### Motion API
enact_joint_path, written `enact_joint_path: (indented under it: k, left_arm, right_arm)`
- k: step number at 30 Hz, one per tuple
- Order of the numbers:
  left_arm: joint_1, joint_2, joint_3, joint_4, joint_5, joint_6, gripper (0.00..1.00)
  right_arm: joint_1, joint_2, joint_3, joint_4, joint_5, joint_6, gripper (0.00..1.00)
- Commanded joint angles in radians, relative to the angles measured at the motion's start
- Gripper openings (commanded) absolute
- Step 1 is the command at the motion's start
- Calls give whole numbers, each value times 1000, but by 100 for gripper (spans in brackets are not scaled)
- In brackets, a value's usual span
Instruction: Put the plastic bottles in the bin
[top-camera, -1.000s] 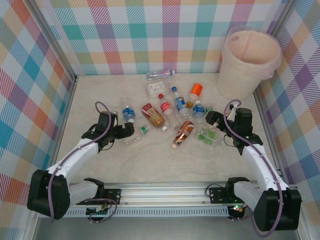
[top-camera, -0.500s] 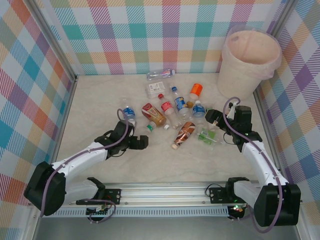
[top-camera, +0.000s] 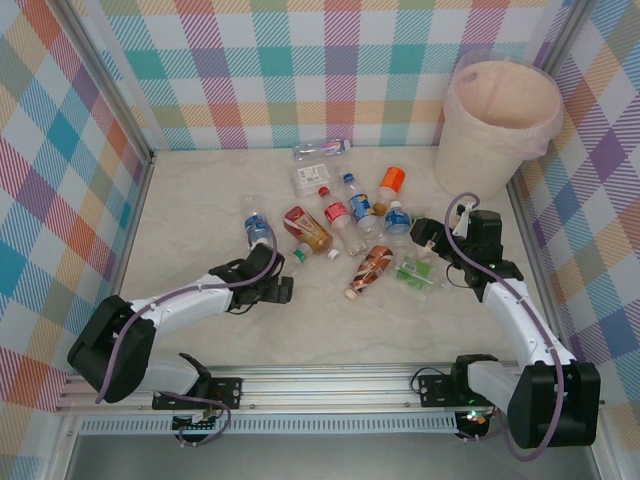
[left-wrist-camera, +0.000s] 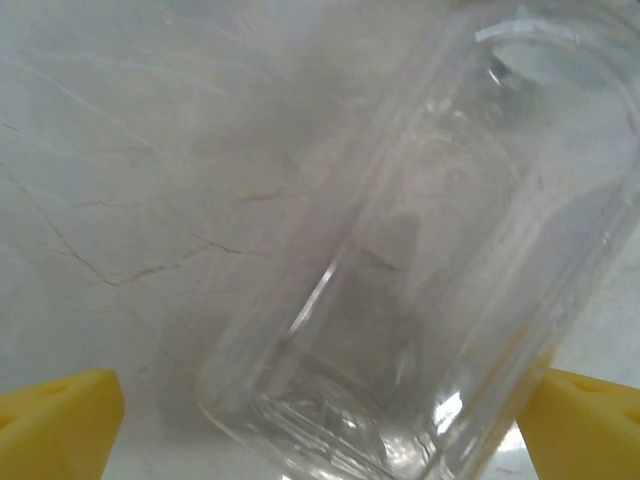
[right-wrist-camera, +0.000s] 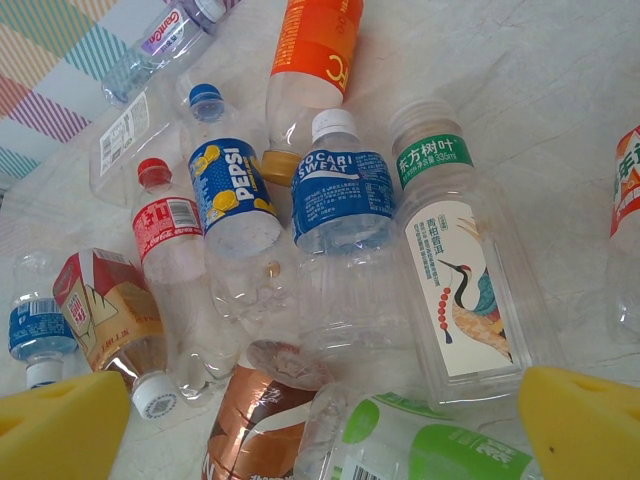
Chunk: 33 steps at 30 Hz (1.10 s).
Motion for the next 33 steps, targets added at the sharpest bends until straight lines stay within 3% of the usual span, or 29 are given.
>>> enact_joint_path:
  k: [1,4,15,22,24,27,33]
  left_arm:
    - [-11,23,29,-9,-49,35,100]
    - [-11,56,42,17,12,76,100]
    - [-19,48,24,85,115,139,78]
    - [-103,36,22,34,21,93,72]
    - [-125,44,38,9,3,94,76]
    - [-145,50,46,-12,-55,79,99]
    - [-122,122,115,-45,-58,108,100]
  right_arm:
    - [4,0,28,18,7,-17,100]
    - [4,2,28,27,9,-19,100]
    - [4,-3,23,29,-8,-8,100]
    - [6,-4,16,32,-10,4,100]
    - [7,-3,15,36,-16,7,100]
    - [7,-3,18,30,-18,3,100]
    - [7,5,23,43,-14,-7,100]
